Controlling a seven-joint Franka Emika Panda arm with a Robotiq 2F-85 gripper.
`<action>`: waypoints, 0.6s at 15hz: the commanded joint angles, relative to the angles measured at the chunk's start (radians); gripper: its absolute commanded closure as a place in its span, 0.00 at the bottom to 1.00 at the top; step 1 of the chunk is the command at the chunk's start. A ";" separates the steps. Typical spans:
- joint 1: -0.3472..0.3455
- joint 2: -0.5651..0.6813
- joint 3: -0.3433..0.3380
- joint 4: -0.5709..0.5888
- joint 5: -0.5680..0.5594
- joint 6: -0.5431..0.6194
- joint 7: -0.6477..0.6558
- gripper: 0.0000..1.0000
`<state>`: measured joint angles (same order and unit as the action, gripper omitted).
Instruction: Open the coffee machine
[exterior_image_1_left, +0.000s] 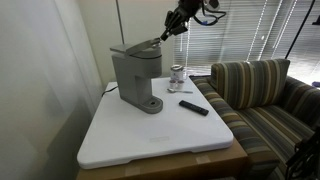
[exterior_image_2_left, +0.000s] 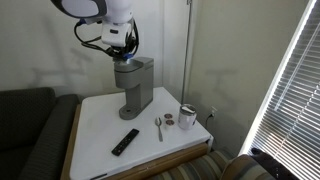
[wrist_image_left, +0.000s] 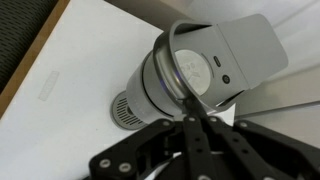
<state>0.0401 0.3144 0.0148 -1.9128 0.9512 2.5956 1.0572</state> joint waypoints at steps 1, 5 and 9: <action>-0.005 -0.017 0.003 -0.018 0.019 0.002 -0.032 1.00; 0.018 -0.056 -0.030 -0.066 -0.112 -0.004 0.065 1.00; 0.006 -0.091 -0.021 -0.095 -0.194 -0.018 0.098 1.00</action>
<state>0.0468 0.2752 -0.0027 -1.9598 0.7860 2.5911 1.1497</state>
